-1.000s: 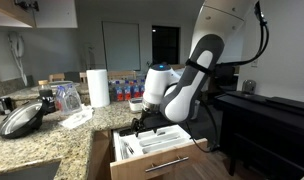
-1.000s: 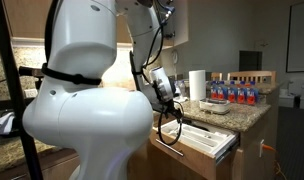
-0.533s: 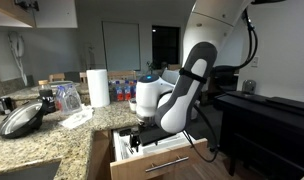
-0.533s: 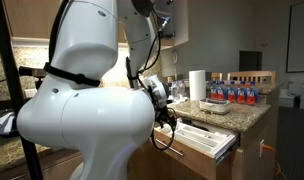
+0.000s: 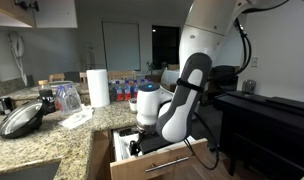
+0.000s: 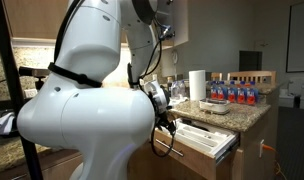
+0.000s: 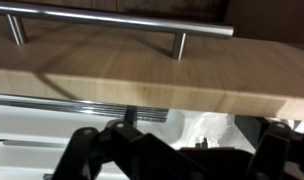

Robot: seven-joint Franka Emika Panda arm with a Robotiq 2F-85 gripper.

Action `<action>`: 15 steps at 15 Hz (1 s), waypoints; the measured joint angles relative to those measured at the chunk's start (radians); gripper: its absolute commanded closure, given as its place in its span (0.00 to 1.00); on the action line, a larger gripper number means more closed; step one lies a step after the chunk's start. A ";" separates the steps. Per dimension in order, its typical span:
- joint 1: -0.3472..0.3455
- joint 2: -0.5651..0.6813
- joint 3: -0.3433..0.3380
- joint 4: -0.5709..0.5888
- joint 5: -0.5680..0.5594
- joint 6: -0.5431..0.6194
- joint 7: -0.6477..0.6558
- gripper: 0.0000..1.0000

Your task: Open the drawer

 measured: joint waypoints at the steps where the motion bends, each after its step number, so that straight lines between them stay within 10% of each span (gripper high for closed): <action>1: 0.000 0.004 0.001 0.000 0.000 0.013 0.000 0.00; 15: 0.103 0.008 -0.054 -0.034 -0.027 0.116 0.074 0.00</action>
